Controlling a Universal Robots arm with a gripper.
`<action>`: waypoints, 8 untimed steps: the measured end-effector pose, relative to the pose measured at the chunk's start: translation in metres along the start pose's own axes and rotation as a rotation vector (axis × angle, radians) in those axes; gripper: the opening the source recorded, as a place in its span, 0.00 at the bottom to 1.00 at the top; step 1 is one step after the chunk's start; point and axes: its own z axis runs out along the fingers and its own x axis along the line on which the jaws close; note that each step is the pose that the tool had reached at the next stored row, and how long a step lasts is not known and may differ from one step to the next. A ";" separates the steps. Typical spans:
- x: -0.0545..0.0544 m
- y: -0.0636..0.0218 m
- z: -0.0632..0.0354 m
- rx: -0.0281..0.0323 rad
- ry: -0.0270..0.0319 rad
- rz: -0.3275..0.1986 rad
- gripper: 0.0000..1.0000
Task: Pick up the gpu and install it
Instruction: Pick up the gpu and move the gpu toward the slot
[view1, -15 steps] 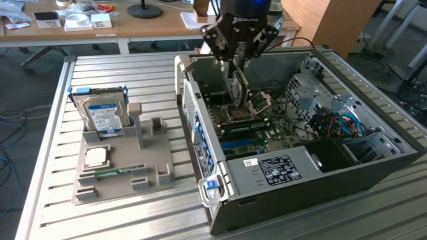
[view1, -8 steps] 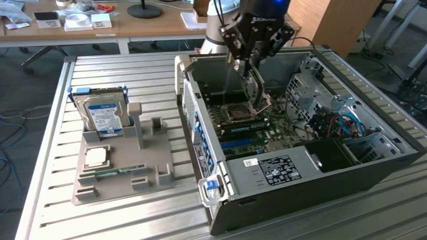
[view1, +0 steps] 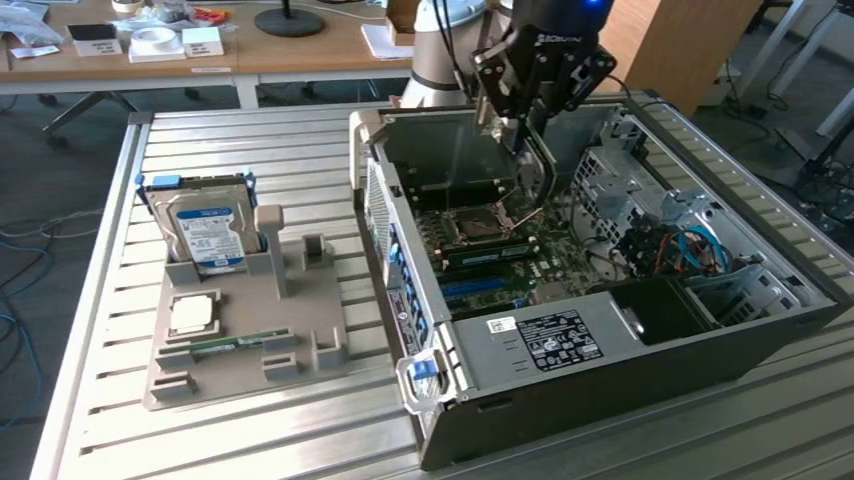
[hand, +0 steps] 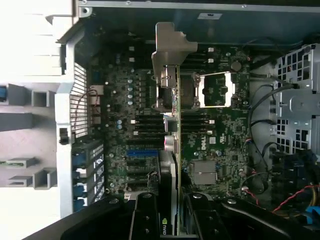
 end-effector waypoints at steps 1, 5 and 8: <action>-0.003 0.0001 0.0001 0.0000 0.0000 0.000 0.27; -0.015 0.0004 0.0006 -0.0001 0.0000 0.000 0.27; -0.022 0.0006 0.0010 -0.0001 0.0000 0.000 0.27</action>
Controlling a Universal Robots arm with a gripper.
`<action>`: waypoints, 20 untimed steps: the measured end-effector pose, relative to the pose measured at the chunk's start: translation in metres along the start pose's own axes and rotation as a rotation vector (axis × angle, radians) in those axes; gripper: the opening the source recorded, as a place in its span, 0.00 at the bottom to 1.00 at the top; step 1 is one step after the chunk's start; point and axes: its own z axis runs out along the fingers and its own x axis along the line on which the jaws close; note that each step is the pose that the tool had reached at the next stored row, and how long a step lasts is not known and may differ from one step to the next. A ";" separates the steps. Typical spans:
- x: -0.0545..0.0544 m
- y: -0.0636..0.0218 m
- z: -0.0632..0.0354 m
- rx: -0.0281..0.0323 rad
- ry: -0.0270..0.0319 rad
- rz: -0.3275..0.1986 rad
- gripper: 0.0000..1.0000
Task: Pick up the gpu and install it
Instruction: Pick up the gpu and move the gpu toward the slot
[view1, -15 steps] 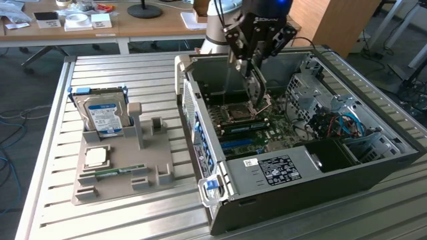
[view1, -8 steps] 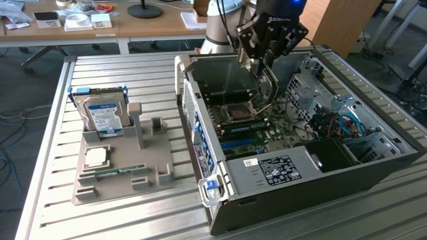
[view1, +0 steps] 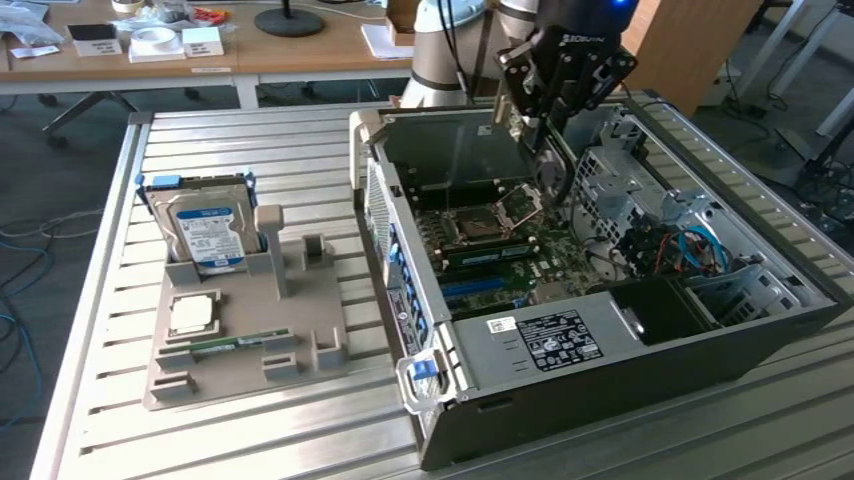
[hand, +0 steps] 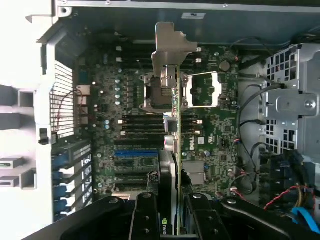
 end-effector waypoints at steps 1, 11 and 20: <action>-0.002 0.0001 0.0001 0.0000 -0.0001 0.000 0.27; -0.009 0.0003 0.0004 0.0000 0.0000 0.000 0.27; -0.033 0.0009 0.0014 0.0000 0.0000 0.000 0.27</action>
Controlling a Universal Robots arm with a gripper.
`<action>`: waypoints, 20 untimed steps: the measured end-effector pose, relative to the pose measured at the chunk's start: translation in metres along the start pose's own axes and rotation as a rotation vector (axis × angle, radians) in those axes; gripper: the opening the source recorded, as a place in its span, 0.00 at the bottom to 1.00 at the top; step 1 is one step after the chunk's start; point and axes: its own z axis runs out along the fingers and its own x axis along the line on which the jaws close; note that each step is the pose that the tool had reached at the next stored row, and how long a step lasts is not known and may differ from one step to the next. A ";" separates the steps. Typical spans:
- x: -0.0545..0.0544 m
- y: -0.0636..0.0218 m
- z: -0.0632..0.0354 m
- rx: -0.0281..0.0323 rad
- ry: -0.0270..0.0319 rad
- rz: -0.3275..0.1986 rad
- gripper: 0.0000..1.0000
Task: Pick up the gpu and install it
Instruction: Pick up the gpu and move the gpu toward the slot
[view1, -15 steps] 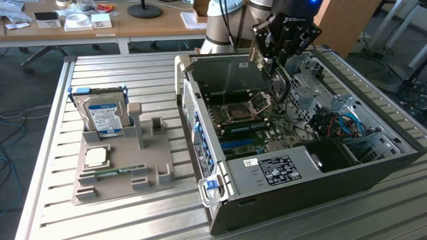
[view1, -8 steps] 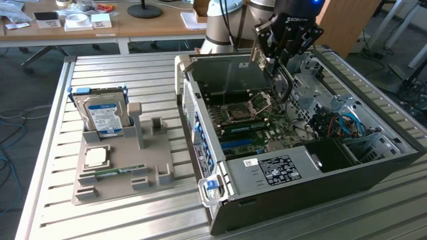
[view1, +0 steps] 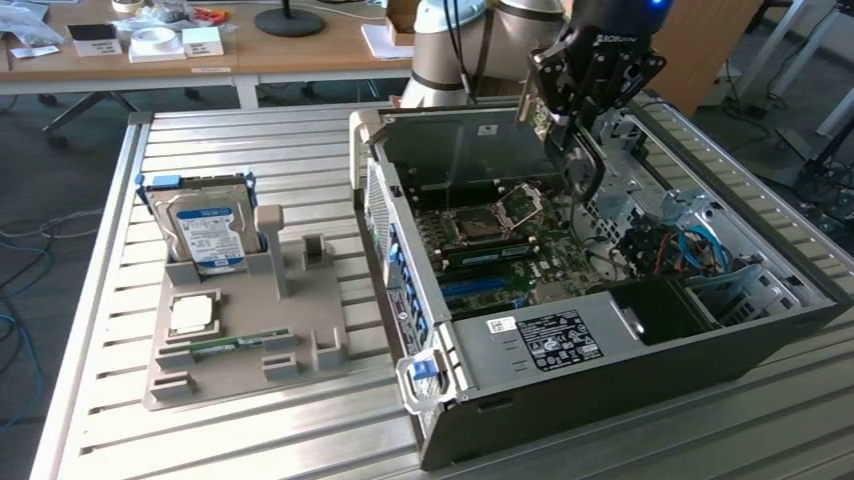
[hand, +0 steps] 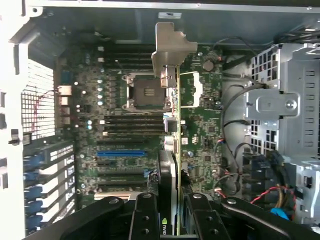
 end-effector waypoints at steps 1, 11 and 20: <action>-0.003 0.0001 0.0001 0.0000 0.0000 0.000 0.27; -0.035 0.0010 0.0015 0.0000 0.0000 0.000 0.27; -0.044 0.0013 0.0020 0.0000 0.0000 0.000 0.27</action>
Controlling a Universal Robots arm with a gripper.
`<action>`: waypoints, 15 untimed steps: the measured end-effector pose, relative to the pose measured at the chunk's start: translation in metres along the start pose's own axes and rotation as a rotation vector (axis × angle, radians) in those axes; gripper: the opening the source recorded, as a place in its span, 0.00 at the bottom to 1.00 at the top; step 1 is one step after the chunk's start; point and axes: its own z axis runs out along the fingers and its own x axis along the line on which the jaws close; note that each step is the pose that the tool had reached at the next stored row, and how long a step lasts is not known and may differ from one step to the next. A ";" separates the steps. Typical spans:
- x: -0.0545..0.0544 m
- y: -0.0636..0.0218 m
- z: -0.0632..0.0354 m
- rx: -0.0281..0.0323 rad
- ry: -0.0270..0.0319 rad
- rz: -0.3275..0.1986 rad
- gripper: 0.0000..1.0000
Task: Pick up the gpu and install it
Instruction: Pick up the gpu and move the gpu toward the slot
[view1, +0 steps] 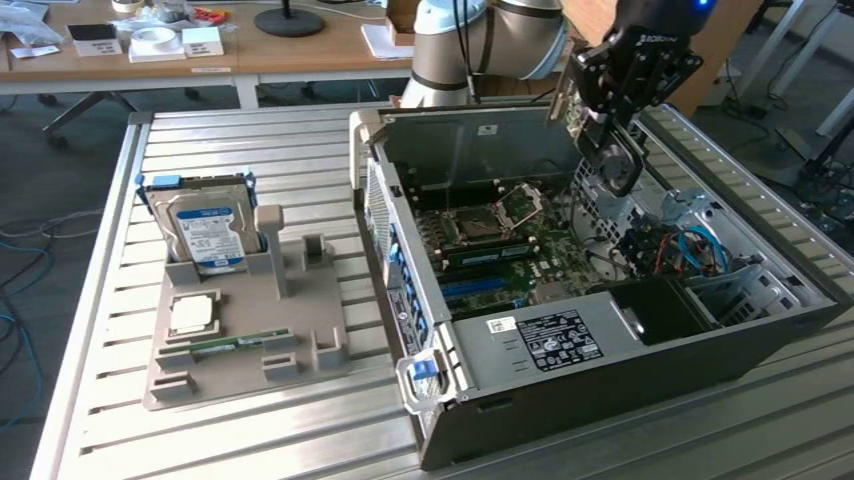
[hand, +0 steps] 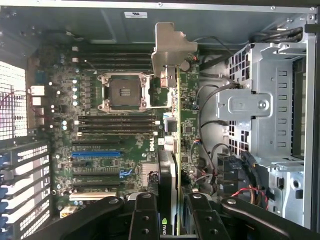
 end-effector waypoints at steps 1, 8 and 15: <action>-0.002 0.0001 0.0001 0.0000 0.0000 0.000 0.27; -0.009 0.0003 0.0004 0.0000 0.0000 0.000 0.27; -0.009 0.0002 0.0004 -0.0008 0.0000 0.000 0.27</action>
